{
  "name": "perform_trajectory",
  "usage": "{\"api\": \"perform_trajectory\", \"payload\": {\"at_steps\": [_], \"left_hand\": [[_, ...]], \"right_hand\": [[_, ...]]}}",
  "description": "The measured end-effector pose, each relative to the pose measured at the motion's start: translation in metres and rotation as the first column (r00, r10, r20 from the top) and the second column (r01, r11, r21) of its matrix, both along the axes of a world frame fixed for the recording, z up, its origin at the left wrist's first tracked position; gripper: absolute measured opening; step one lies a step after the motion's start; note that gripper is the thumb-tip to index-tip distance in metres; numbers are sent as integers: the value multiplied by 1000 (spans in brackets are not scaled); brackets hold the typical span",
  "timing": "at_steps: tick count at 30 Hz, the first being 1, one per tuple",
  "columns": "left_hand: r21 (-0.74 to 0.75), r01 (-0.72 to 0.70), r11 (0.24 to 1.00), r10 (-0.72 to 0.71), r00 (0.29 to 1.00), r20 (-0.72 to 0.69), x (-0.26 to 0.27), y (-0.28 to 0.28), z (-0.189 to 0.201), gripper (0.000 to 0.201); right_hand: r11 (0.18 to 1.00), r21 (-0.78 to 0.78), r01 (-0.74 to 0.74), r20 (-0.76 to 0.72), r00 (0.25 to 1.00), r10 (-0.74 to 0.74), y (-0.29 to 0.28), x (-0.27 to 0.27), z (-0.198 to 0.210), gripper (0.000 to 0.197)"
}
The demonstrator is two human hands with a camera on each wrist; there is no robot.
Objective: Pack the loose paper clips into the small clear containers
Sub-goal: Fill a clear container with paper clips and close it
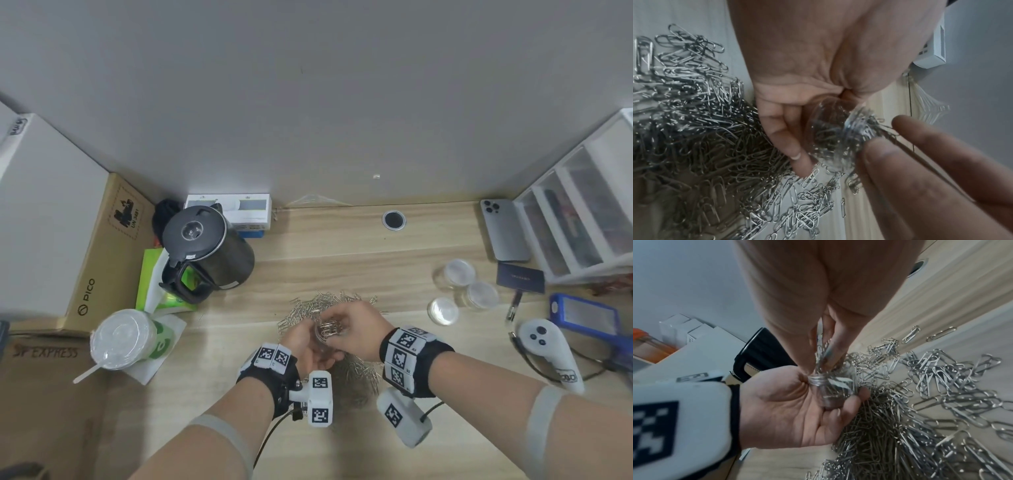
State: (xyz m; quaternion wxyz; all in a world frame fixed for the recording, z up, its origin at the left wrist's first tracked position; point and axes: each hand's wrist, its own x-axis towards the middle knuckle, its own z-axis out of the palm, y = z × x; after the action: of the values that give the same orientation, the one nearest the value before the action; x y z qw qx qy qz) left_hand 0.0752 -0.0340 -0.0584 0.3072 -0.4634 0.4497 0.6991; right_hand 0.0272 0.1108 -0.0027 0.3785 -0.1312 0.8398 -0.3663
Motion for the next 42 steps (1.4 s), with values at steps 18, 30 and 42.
{"api": "perform_trajectory", "payload": {"at_steps": [18, 30, 42], "left_hand": [[48, 151, 987, -149, 988, -41, 18, -46, 2, 27], [69, 20, 997, -16, 998, -68, 29, -36, -16, 38], [120, -12, 993, 18, 998, -53, 19, -24, -16, 73]], "right_hand": [[854, 482, -195, -156, 940, 303, 24, -12, -37, 126], [937, 288, -200, -240, 931, 273, -19, 26, -68, 66], [979, 204, -24, -199, 978, 65, -2, 14, -55, 23]]}}
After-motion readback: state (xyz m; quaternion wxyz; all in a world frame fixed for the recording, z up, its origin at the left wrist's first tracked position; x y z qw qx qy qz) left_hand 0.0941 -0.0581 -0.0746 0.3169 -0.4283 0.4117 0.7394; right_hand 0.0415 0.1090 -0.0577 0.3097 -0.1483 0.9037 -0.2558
